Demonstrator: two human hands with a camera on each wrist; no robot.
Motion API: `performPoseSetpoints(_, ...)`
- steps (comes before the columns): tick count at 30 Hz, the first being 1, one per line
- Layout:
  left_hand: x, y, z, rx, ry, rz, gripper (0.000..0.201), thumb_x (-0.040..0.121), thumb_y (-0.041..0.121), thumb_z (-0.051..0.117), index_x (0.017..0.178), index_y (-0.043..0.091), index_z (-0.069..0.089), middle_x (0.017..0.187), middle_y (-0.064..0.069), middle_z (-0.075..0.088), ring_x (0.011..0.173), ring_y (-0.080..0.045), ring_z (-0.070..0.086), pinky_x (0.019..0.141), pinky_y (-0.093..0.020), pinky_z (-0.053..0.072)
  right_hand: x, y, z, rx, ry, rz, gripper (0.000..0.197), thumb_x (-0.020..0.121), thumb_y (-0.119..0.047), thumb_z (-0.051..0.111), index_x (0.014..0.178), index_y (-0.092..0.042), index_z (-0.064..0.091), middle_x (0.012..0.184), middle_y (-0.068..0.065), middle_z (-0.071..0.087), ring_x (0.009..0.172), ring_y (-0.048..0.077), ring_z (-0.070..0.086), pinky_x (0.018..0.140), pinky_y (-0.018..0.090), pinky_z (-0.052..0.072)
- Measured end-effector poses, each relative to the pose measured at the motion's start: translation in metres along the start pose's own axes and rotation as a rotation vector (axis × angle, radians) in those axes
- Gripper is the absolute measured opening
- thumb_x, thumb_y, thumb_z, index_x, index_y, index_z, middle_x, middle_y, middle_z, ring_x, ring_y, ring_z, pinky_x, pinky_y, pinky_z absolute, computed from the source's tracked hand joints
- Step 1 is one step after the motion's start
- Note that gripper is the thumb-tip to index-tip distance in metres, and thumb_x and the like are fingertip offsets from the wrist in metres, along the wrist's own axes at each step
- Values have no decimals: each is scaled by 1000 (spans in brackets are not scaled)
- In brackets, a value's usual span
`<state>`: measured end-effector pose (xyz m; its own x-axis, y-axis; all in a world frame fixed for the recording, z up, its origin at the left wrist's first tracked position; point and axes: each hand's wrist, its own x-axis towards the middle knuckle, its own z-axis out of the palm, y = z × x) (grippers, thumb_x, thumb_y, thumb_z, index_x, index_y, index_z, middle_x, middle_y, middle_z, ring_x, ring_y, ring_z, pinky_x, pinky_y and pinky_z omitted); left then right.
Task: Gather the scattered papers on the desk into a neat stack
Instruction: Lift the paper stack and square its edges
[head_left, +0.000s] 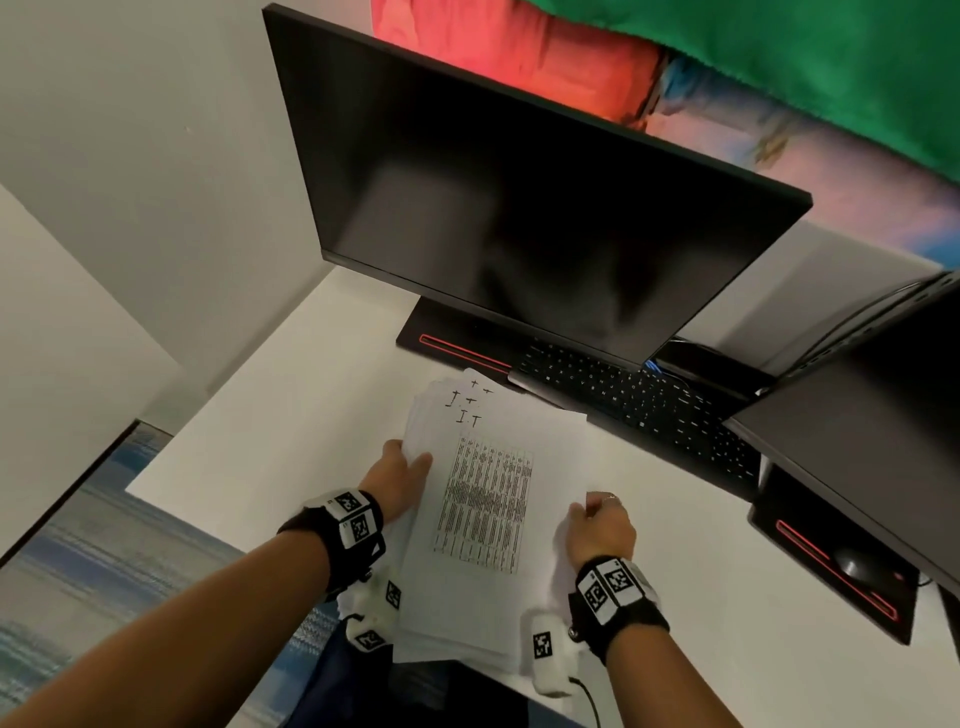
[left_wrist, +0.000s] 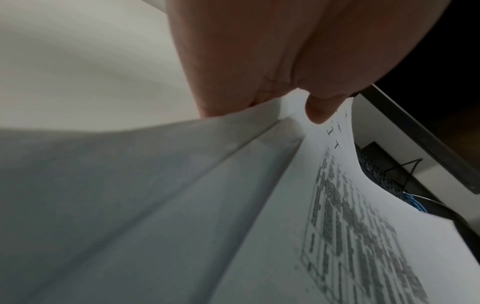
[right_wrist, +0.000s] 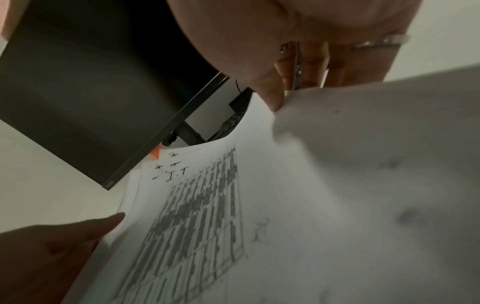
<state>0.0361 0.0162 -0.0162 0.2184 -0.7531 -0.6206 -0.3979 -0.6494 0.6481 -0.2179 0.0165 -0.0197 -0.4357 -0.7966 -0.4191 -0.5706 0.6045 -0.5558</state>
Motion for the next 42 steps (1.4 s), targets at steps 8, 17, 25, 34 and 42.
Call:
performPoseSetpoints(8,7,18,3,-81,25,78,60,100,37,47,147,6,25,137,-15,53,110,-29,57,88,-34,45,5,-19,12,83,-97,-121,59,101,-16,48,153,-4,24,156,11,33,142,26,37,117,29,25)
performPoseSetpoints(17,9,20,0,-199,-35,72,62,102,33,47,151,10,17,140,-7,50,123,-31,54,98,-36,44,3,-11,24,236,-193,-89,67,100,-14,47,156,-9,10,163,4,13,150,19,17,120,24,9)
performPoseSetpoints(25,30,47,5,-120,114,194,65,100,38,45,154,15,16,149,-14,44,130,-34,50,111,-45,38,26,-48,19,310,-236,-179,62,101,-10,45,156,-14,18,161,1,23,147,16,25,112,16,14)
performPoseSetpoints(34,39,24,10,-33,68,30,78,86,24,73,146,10,27,121,-5,59,113,-34,62,97,-42,52,11,-20,37,377,-239,-92,79,96,-11,57,156,-9,6,164,3,7,151,16,10,122,31,10)
performPoseSetpoints(42,-11,43,-22,-312,-13,295,23,80,15,80,101,15,72,93,-2,78,87,-21,75,89,-46,57,17,-11,-14,553,-193,-60,108,68,-11,88,153,-20,23,151,-3,37,131,17,43,105,30,35)
